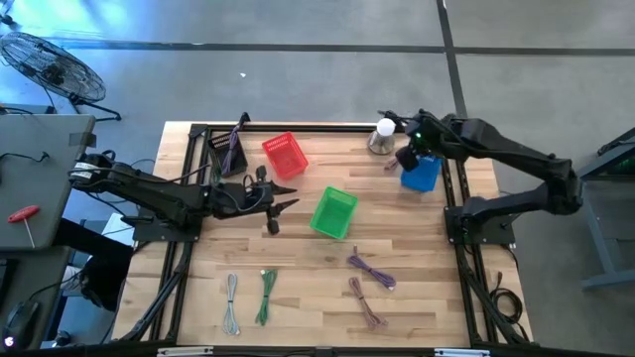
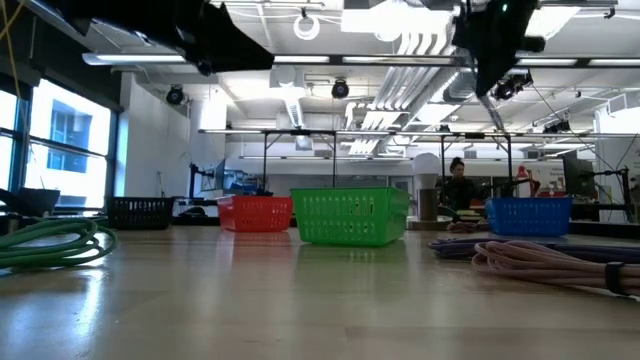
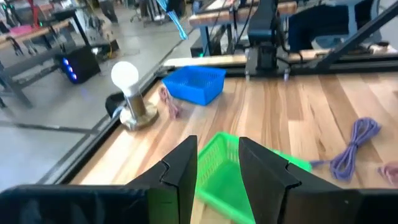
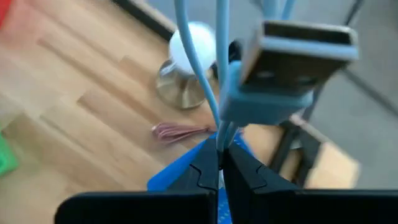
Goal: Pick & Place USB Port
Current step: Put the top white charger cable into the blue basket
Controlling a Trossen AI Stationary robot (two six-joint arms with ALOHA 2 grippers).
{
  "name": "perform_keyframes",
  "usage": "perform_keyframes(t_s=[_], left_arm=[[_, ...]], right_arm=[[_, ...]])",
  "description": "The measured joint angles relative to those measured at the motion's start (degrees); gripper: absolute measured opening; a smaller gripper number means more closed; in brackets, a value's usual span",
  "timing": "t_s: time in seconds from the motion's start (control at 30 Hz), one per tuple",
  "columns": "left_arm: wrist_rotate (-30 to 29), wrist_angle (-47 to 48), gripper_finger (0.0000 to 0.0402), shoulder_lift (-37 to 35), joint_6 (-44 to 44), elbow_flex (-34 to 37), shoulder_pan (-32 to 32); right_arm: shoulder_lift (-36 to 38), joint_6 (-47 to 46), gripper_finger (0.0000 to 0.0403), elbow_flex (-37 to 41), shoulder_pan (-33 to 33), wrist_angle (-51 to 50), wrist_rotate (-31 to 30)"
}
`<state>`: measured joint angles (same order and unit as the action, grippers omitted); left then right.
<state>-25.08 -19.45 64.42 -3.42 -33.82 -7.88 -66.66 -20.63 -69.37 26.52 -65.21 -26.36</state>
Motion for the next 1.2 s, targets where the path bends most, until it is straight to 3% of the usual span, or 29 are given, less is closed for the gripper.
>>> perform_keyframes(t_s=[0.2,0.6,0.87,1.0,1.2], left_arm=[[0.00,5.42,0.0115,0.00,3.40,0.02,0.00],[-0.21,9.14,0.0115,0.00,5.27,0.05,0.00],[-4.40,9.03,0.0115,0.00,5.26,0.04,0.00],[-4.23,8.97,0.0115,0.00,5.26,0.06,0.00],[-4.20,8.97,0.0115,0.00,5.37,0.07,0.00]], right_arm=[[-0.01,2.03,0.0000,11.92,7.93,10.07,9.50],[0.14,-0.11,0.0000,26.66,12.15,19.10,16.64],[0.12,-0.84,0.0001,31.95,12.15,22.04,16.93],[0.12,-0.18,0.0023,32.59,12.13,23.20,15.85],[0.12,-0.04,0.0088,32.59,12.13,23.17,15.22]])
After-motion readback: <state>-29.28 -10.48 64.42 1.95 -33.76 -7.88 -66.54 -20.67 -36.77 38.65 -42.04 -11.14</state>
